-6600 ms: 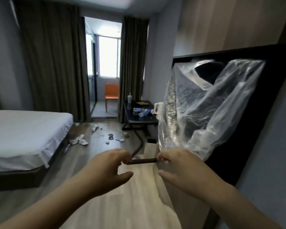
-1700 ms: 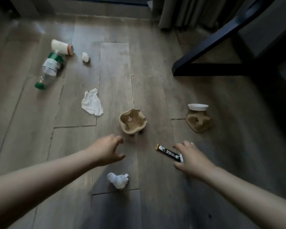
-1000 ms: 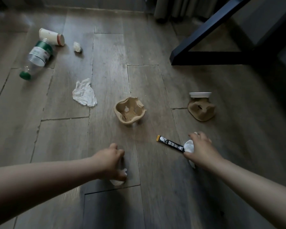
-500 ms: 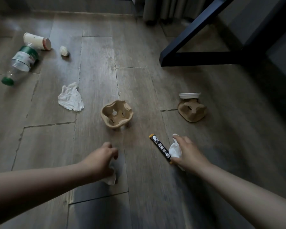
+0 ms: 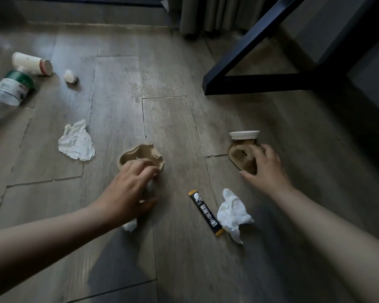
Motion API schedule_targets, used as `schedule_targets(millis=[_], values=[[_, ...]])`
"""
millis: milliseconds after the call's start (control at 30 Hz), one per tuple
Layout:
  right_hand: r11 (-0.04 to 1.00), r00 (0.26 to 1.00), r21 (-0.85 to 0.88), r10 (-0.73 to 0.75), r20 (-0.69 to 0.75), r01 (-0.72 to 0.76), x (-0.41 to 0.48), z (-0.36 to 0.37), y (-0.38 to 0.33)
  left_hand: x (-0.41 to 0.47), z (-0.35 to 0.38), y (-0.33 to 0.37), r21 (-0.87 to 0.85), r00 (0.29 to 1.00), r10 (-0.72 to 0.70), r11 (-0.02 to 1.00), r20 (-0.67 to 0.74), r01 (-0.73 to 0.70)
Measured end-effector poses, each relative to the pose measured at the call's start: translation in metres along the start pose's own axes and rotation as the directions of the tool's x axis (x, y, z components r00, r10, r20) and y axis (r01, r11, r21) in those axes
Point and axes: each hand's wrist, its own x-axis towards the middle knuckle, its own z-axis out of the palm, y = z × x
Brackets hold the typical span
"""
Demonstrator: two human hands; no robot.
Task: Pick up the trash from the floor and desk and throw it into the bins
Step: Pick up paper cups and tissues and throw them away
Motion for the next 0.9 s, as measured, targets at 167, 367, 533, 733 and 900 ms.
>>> schedule_targets(millis=[167, 367, 533, 733, 900], values=[[0.999, 0.998, -0.049, -0.018, 0.053, 0.02, 0.04, -0.008, -0.001, 0.001, 0.01, -0.015, 0.078, 0.983, -0.126, 0.99, 0.134, 0.117], [0.998, 0.983, -0.007, 0.06, 0.173, -0.06, 0.069, -0.002, -0.005, -0.005, 0.017, -0.023, 0.104, 0.961, -0.195, 0.979, 0.196, 0.177], [0.999, 0.987, -0.007, -0.034, 0.158, 0.036, 0.05, 0.006, -0.008, -0.007, 0.014, -0.027, 0.06, 0.965, -0.123, 0.992, 0.231, 0.113], [0.979, 0.961, 0.052, -0.201, 0.19, 0.195, 0.008, 0.021, -0.023, -0.019, 0.002, -0.032, 0.065, 0.972, -0.078, 0.996, 0.223, 0.065], [0.977, 0.957, 0.067, -0.211, 0.199, 0.202, -0.032, 0.035, -0.037, -0.042, -0.005, -0.03, 0.084, 0.94, -0.184, 0.982, 0.289, 0.167]])
